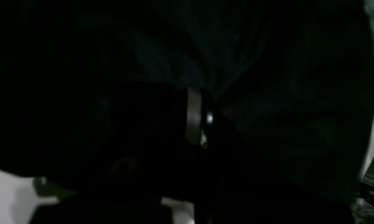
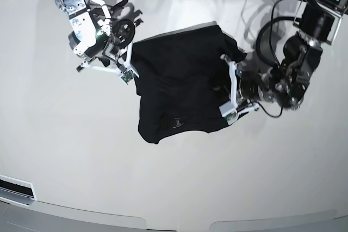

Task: Layout the t-shirt on the table in an organized manner, then fold the t-shirt properly
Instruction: 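Smooth the folded shirt edges with both grippers and release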

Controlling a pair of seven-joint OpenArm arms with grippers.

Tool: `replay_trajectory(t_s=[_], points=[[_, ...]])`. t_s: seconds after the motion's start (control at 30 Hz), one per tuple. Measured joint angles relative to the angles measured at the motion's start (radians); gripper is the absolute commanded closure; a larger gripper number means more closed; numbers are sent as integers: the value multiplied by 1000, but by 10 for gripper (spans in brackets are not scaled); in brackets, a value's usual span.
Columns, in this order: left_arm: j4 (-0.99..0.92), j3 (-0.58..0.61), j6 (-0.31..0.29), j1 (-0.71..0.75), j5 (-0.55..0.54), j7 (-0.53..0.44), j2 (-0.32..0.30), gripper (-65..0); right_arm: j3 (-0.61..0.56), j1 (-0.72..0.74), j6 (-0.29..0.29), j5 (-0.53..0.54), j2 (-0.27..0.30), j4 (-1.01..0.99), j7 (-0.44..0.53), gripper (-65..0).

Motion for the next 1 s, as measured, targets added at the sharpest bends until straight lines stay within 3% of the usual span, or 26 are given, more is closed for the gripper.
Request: replay_trajectory(t_s=[0.07,0.13,0.27,0.33,0.47,0.6,0.73,0.87,1.0], points=[[0,-1,1,-35,-82,65,0,0,20,0,-42,-11,1,0,63,0],[0,-9,1,-68,-177,135,0,0,34,3,-40,19,3,0,122,0],[2,-77,0,-106,-415,254,3,0,37,4,58,99,2,-2,188,0],[2,-136,0,-115,-484,272,5,0,37,5,106,132,-4,-17,204,0],[2,-256,2,-117,-494,277,-1,0,37,2,200,169,-11,-30,148,0],[2,-269,2,-114,-496,277,-45,0,37,2,296,261,-11,-30,8,0],[2,-269,2,-97,-495,277,-95,0,37,-20,349,358,-11,-29,-78,0],[2,-269,2,-75,-497,276,-122,0,37,-40,364,381,-12,-29,-73,0],[2,-268,2,-51,-498,276,-136,0,37,-21,281,319,-14,-14,-76,0]])
